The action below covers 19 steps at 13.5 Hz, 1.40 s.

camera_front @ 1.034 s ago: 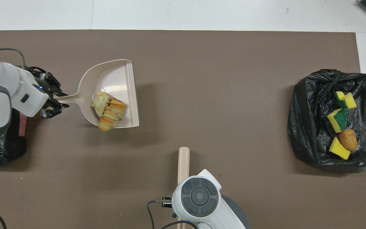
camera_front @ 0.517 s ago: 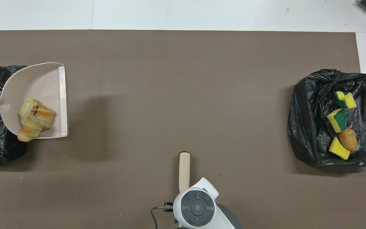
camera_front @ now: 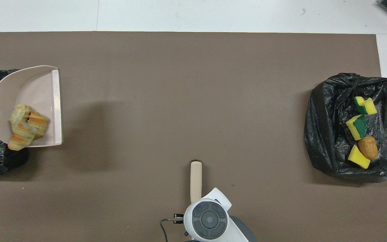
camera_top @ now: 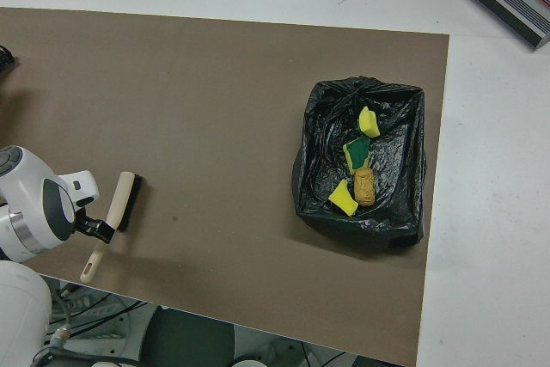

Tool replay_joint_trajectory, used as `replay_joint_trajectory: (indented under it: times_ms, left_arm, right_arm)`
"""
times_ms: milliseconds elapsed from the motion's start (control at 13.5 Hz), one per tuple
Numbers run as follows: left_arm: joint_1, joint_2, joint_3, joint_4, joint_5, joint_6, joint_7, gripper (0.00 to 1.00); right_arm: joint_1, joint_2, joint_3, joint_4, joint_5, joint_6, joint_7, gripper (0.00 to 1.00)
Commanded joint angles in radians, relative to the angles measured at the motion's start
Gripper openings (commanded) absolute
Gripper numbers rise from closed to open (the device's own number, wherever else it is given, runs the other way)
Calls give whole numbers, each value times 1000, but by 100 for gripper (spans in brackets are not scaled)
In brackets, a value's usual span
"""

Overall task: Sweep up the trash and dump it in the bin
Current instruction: 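Tip the dustpan with the left gripper while the right gripper drops the brush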

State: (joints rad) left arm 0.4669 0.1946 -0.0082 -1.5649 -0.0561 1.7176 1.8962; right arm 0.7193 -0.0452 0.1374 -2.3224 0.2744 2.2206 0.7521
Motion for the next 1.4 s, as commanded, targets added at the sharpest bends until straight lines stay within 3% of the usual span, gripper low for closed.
replay_joint_trajectory:
  times_ms: [0, 296, 517, 739, 961, 1330]
  left_arm:
    - [19, 43, -9, 71, 102, 39, 61, 0]
    - [78, 106, -10, 144, 244, 140, 84, 0]
    - [37, 120, -12, 149, 416, 198, 66, 0]
    - [-39, 115, -13, 137, 652, 206, -118, 0]
    - [-79, 95, -13, 88, 797, 246, -189, 0]
    - [-65, 71, -12, 75, 911, 303, -190, 0]
  right_arm:
    - [-66, 1, -1, 49, -49, 1, -36, 100]
    - [-161, -4, -1, 116, -159, -9, -39, 100]
    - [-222, -4, -1, 170, -216, -19, -54, 100]
    - [-256, 1, 1, 234, -292, -68, -57, 100]
    - [-299, -4, -2, 280, -307, -78, -80, 100]
    - [-441, -9, -4, 397, -305, -180, -227, 100]
